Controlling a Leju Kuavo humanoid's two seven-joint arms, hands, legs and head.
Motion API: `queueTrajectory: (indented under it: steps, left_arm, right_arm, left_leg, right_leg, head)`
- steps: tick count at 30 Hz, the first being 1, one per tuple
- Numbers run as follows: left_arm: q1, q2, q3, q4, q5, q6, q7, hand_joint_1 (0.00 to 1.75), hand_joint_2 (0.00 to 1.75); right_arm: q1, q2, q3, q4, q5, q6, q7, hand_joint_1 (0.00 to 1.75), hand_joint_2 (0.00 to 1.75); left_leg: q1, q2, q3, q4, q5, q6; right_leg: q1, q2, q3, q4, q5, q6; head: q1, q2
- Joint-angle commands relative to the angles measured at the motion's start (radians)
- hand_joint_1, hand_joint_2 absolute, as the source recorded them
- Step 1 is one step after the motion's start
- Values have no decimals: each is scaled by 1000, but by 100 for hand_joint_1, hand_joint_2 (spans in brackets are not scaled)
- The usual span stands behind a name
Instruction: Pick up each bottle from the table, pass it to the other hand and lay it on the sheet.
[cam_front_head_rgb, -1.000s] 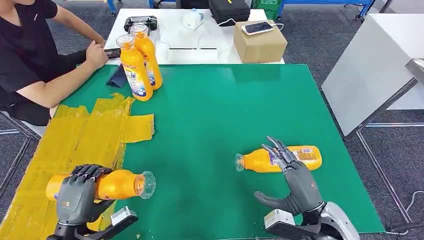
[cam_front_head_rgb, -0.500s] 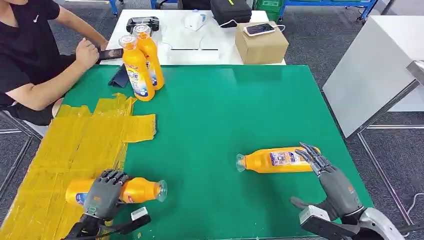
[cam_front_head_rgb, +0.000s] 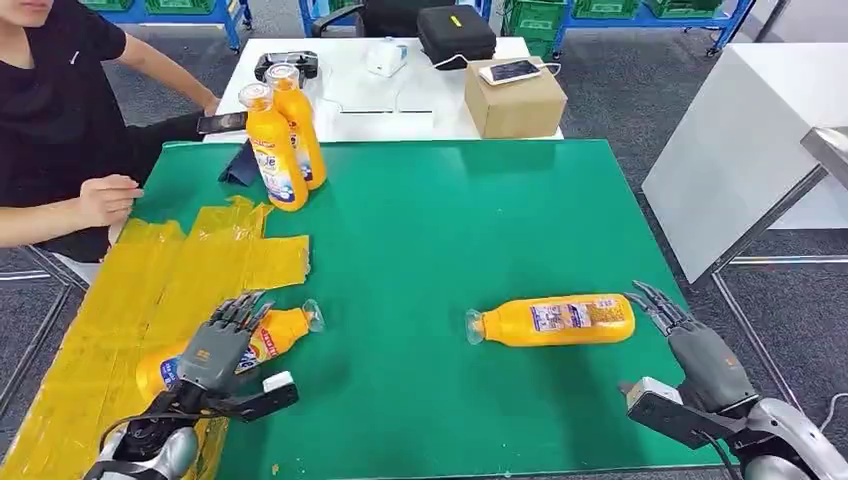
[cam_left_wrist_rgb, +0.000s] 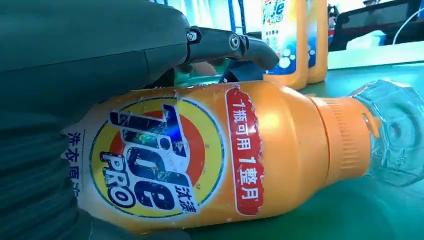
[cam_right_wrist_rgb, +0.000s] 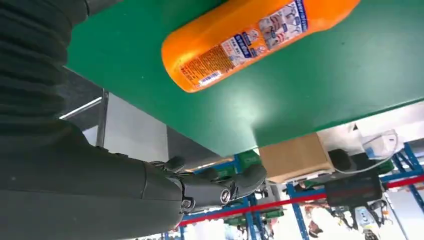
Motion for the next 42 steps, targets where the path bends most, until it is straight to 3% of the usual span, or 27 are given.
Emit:
queueTrajectory:
  steps: [1,2,4,6,7,10,11,12,17,18,20,36,39,42]
  left_arm:
    - [71,56,28,69,81,-52,-28,0,175]
    - [76,64,36,38,98,-64,-41,0,175]
    - [73,69,58,-7,132,-83,-63,0,175]
    - [65,58,81,-39,164,-83,-90,0,175]
    - [62,50,93,-54,176,-84,-101,0,175]
    - [57,-53,182,-140,331,-100,-180,0,175]
    - [48,-75,197,-163,367,-110,-190,0,175]
    - [39,-93,213,-184,414,-137,-205,0,175]
    - [32,-105,226,-202,442,-153,-210,0,175]
    - [29,-169,282,-318,593,-233,-229,0,175]
    - [34,-182,301,-345,637,-248,-241,0,175]
    - [34,-209,323,-398,685,-260,-259,0,175]
    - [10,-215,305,-388,684,-259,-262,0,175]
    - [2,-218,297,-386,683,-258,-262,0,175]
  right_arm:
    - [-110,5,22,164,102,-25,27,0,175]
    - [-158,23,44,217,152,-44,40,0,175]
    - [-227,46,74,307,175,-52,39,0,175]
    - [-270,56,95,368,186,-61,34,0,175]
    - [-286,62,103,392,192,-68,33,0,175]
    - [-333,108,139,463,267,-119,63,0,175]
    - [-348,120,152,490,282,-119,73,0,175]
    - [-369,131,164,524,294,-125,78,0,175]
    - [-385,141,174,555,306,-138,82,0,175]
    - [-431,201,210,674,353,-170,96,0,175]
    - [-434,211,226,688,361,-173,96,0,175]
    - [-481,219,279,754,380,-158,104,0,175]
    - [-562,128,404,885,517,-96,207,0,175]
    - [-597,123,411,953,517,-118,184,0,175]
  left_leg:
    - [1,4,-6,1,2,-3]
    - [2,8,-12,1,4,-5]
    - [2,6,4,0,-2,-4]
    - [3,13,-11,-4,9,-9]
    - [3,11,-4,-4,7,-8]
    - [4,9,-2,-3,9,-8]
    - [5,10,-8,-4,10,-10]
    - [4,8,-2,-4,9,-7]
    - [4,8,-4,-4,9,-8]
    - [4,6,-7,-2,9,-7]
    - [4,6,-21,-2,13,-6]
    - [2,4,-29,-1,13,-6]
    - [2,3,-29,-1,13,-6]
    - [2,3,-30,0,13,-5]
  right_leg:
    - [1,6,-9,3,3,-3]
    - [2,10,-17,2,7,-5]
    - [2,5,2,1,2,-4]
    - [4,14,-16,0,11,-8]
    - [3,11,0,-1,8,-7]
    - [3,8,3,-1,7,-7]
    - [5,11,-4,-1,10,-9]
    - [3,7,2,-1,7,-7]
    - [4,8,1,-2,8,-7]
    - [4,5,-1,0,7,-6]
    - [4,6,-15,0,10,-3]
    - [2,5,-22,2,9,-3]
    - [2,4,-22,2,9,-2]
    - [2,3,-22,2,10,-2]
  head:
    - [0,0]
    - [0,0]
    - [0,0]
    - [0,0]
    - [0,0]
    - [0,0]
    - [0,0]
    - [0,0]
    - [0,0]
    - [-1,0]
    - [0,0]
    - [0,0]
    - [0,0]
    - [0,0]
